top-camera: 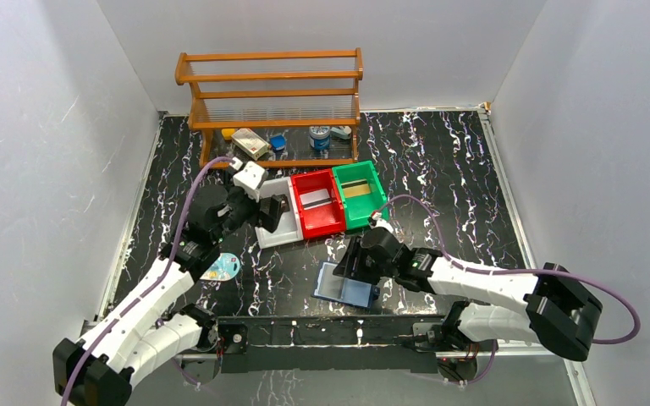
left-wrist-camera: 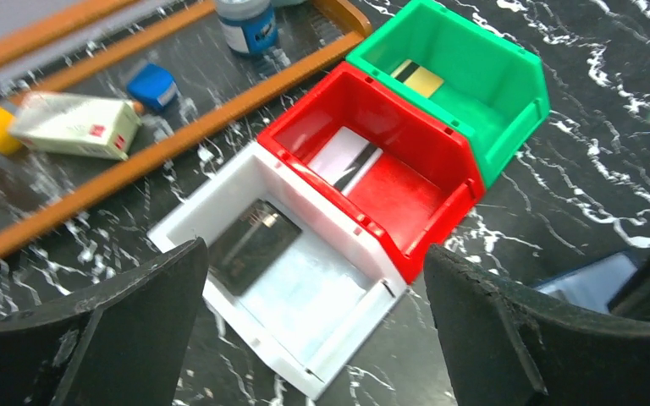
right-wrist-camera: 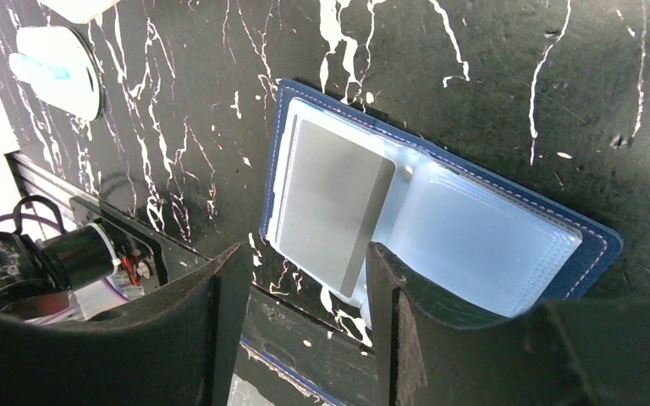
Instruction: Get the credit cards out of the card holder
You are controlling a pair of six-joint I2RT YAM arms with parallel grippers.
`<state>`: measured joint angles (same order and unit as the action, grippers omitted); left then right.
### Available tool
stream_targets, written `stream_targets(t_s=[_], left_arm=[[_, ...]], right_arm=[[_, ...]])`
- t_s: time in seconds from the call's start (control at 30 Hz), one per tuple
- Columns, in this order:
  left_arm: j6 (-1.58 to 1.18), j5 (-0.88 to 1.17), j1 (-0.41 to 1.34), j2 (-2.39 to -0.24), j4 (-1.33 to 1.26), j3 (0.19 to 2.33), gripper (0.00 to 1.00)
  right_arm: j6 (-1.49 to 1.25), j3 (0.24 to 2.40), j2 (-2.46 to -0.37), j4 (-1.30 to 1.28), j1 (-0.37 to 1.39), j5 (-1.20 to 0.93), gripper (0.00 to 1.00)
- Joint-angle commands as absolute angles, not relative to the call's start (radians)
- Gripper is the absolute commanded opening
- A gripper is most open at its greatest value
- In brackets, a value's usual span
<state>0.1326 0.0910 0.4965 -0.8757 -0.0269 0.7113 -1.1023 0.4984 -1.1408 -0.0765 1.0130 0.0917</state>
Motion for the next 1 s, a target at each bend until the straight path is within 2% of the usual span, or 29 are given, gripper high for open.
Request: stream_targets(t_s=[0.0,0.27,0.43,0.73,0.8,0.97], left_arm=[[-0.074,0.078,0.492,-0.801,-0.011,0.660,0.98],[-0.235,-0.101,0.492,-0.788,0.064,0.647,0.98],[-0.219,-0.162,0.492,-0.795,0.109,0.675,0.98],[-0.277,-0.145,0.492,-0.772,0.138,0.663,0.98],[-0.278,-0.148,0.492,-0.772,0.140,0.663,0.98],[-0.278,-0.151,0.492,-0.789,0.141,0.666,0.98]], right_arm=[[-1.099,0.594,-1.167,-0.151,1.030,0.148,0.62],[-1.137,0.784,-1.261,-0.409,1.109,0.352,0.66],[-1.218,0.904,-1.356,-0.579,1.180,0.502,0.67],[-1.279,0.899,-1.411,-0.517,1.219,0.535,0.67],[-1.288,0.903,-1.425,-0.505,1.219,0.537,0.63],[-1.277,0.926,-1.467,-0.483,1.220,0.520,0.63]])
